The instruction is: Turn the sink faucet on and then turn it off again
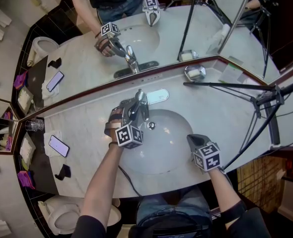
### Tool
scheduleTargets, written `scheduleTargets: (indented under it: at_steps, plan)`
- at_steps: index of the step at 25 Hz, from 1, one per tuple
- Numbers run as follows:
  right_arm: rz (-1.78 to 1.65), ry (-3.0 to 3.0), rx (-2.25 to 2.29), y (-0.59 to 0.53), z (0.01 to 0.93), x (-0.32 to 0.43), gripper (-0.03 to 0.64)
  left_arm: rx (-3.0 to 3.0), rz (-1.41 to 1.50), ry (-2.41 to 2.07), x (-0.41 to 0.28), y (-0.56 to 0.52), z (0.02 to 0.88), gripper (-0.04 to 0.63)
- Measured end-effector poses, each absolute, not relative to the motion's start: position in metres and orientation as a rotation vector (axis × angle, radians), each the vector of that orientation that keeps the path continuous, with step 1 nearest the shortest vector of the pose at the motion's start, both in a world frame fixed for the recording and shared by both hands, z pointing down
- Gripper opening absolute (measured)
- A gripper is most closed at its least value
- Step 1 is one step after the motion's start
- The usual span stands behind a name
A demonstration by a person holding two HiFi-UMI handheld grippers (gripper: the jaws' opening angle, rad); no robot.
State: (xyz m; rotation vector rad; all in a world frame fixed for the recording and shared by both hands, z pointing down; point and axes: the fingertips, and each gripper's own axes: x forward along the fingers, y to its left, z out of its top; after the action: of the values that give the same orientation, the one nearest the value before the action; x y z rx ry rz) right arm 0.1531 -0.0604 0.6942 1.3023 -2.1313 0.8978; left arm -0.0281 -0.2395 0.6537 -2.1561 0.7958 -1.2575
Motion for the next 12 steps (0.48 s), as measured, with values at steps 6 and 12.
scheduleTargets:
  at_steps: [6,12]
  plan:
    - [0.900,-2.146,1.291,-0.0649,0.6935,0.1483,0.021,-2.184,-1.296,0.768,-0.0265,-0.2412,0.6532,0.094]
    - [0.897,-2.155,1.287,-0.0691,0.6908,0.1485,0.021,-2.200,-1.336,0.754,-0.0262,-0.2435,0.6517,0.094]
